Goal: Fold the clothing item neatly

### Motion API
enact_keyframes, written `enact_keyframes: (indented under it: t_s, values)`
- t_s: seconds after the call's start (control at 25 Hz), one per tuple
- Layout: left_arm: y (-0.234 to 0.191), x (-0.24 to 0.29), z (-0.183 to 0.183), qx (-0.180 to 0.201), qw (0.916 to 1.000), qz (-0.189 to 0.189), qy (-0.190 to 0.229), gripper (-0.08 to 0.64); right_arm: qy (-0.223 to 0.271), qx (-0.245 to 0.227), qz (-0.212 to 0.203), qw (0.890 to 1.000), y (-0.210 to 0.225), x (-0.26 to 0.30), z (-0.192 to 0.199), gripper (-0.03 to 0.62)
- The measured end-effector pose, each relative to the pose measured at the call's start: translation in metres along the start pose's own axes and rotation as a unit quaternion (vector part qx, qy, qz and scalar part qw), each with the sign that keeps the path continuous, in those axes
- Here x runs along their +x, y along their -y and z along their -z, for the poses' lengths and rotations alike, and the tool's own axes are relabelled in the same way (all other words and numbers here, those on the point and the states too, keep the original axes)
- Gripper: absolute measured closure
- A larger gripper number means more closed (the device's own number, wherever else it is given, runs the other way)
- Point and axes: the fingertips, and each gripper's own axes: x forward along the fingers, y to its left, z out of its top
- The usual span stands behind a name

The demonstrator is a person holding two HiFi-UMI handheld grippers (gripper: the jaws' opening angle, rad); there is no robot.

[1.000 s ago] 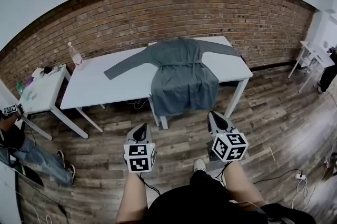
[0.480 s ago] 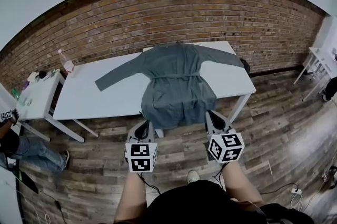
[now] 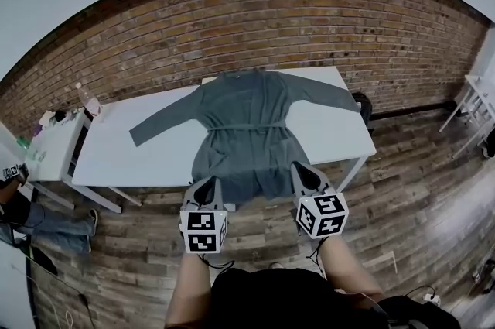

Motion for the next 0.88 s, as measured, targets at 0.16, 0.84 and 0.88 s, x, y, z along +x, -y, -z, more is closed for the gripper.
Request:
enact_keyframes:
  t_s: [0.16, 0.84, 0.88]
  values:
    - [0.004, 0.021, 0.004, 0.001, 0.9999, 0.002, -0.012, 0.569, -0.006, -0.016, -0.009, 1.000, 0.006, 0.014, 0.005, 0.591]
    - [-0.046, 0.139, -0.019, -0.018, 0.9998, 0.002, -0.002, 0.569, -0.019, -0.044, -0.004, 0.999, 0.035, 0.126, -0.003, 0.591]
    - [-0.053, 0.147, -0.019, -0.033, 0.9995, 0.002, -0.003, 0.569, -0.023, -0.045, -0.006, 0.999, 0.034, 0.137, -0.001, 0.591]
